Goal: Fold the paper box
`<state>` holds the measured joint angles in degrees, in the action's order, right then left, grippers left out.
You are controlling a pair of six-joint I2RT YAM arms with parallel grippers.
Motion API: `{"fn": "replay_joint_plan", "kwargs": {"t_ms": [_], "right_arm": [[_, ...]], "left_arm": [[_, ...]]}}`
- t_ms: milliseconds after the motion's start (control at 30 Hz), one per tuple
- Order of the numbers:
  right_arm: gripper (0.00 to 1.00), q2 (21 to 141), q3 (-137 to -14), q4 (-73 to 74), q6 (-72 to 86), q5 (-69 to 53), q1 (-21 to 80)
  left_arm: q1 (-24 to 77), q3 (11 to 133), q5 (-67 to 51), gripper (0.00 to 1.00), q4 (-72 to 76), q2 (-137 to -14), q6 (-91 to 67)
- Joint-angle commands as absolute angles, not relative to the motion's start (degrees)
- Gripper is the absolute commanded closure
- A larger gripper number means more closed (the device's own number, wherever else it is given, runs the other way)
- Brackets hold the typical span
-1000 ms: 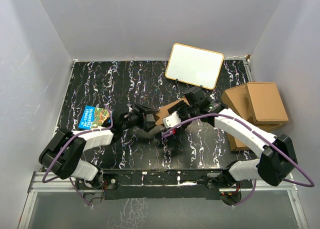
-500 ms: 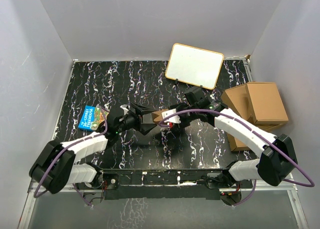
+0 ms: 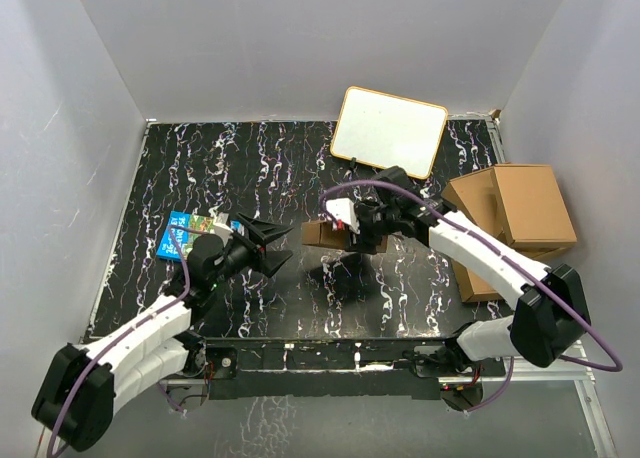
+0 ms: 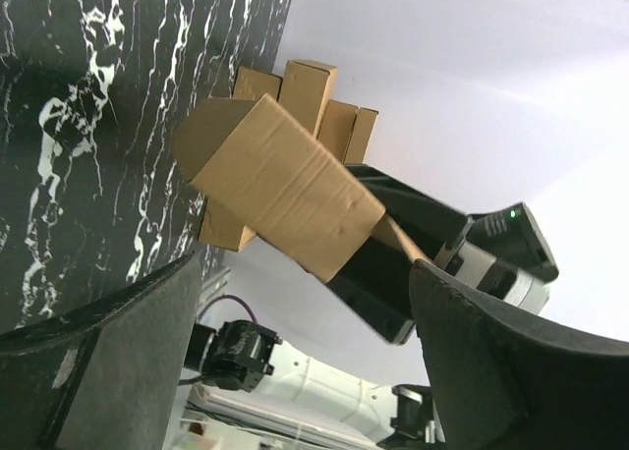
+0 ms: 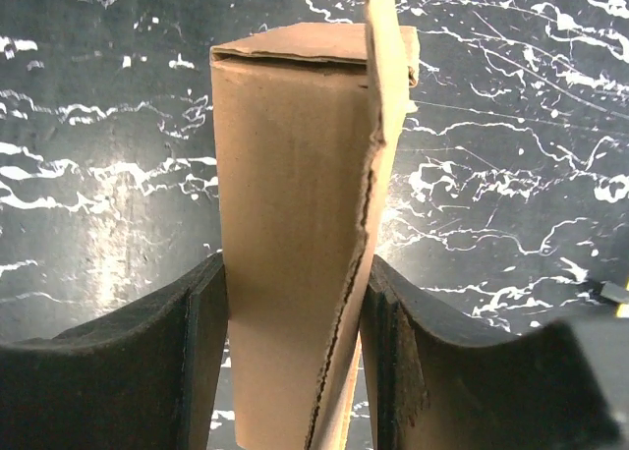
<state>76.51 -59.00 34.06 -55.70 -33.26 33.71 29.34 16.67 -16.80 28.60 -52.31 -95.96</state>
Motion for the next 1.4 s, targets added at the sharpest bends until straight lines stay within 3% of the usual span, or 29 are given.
{"fn": "replay_joint_plan", "kwargs": {"t_ms": [0, 333, 600, 933, 1267, 1367], "right_arm": [[0.47, 78.0, -64.1, 30.7, -42.9, -41.0, 30.5], [0.47, 89.0, -68.2, 27.8, -14.5, -61.8, 20.6], [0.46, 96.1, -63.5, 11.6, 7.8, -71.1, 17.5], [0.45, 108.8, -63.8, 6.1, 16.0, -71.0, 17.4], [0.44, 113.2, -65.7, 9.6, 17.7, -64.3, 17.6], [0.39, 113.4, -66.3, 11.4, 16.2, -62.0, 17.5]], "left_arm": [[28.7, 14.0, -13.5, 0.14, 28.2, -46.6, -87.5], [28.6, 14.7, -14.3, 0.14, 24.9, -47.2, -69.4], [28.7, 12.8, -14.2, 0.14, 27.9, -48.2, -67.5], [28.7, 15.3, -14.9, 0.15, 25.5, -54.5, -69.3], [29.2, 24.3, -16.1, 0.19, 20.6, -66.6, -67.2], [29.6, 27.8, -15.7, 0.21, 17.6, -69.8, -66.5]]}}
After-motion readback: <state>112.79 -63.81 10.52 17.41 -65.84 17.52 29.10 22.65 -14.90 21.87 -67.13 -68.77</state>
